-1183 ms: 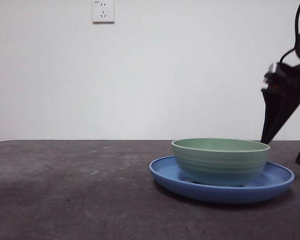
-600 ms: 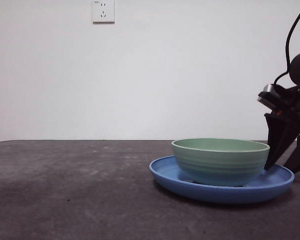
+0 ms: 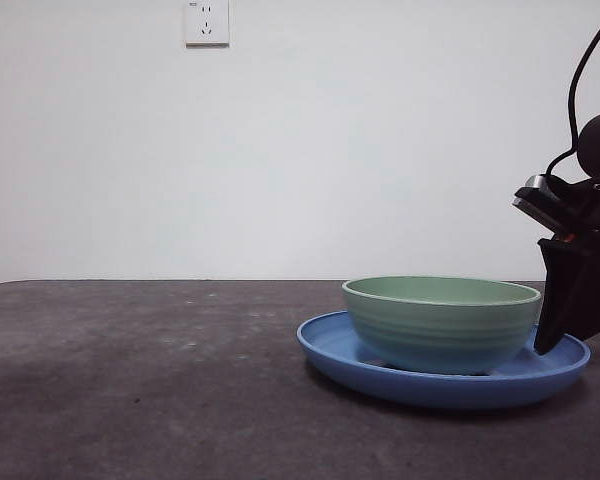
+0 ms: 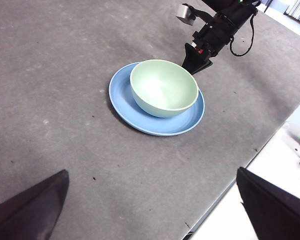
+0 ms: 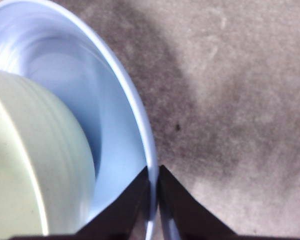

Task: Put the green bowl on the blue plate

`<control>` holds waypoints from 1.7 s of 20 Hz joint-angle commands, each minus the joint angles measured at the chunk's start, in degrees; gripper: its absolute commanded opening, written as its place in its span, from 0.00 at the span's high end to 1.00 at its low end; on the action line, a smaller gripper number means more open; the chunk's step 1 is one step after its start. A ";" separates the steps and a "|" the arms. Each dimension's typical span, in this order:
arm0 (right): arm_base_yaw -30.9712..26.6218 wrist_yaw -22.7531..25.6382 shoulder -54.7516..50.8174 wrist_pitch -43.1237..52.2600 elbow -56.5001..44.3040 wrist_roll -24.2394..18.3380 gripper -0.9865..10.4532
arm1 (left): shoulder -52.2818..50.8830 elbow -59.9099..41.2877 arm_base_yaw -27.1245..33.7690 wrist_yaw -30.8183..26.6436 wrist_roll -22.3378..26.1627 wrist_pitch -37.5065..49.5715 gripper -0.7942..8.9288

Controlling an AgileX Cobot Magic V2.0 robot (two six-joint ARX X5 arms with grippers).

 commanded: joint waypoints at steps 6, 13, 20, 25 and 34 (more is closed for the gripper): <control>2.73 -0.46 1.03 -5.11 8.76 1.22 0.91 | 0.13 0.68 -0.33 -0.07 -0.35 0.81 0.27; 12.76 -0.37 1.11 -2.08 11.82 7.93 0.91 | 0.13 0.68 -0.33 -0.07 -0.33 0.81 0.27; 19.28 -0.39 3.43 5.75 11.82 15.58 0.91 | 0.13 0.68 -0.33 -0.07 -0.33 0.83 0.27; 20.65 3.15 7.61 6.75 11.82 15.89 0.91 | 0.13 0.68 -0.31 -0.07 -0.33 0.90 0.27; 20.33 4.55 8.31 7.54 11.91 14.53 0.67 | 0.13 0.68 -0.33 -0.07 -0.33 1.01 0.27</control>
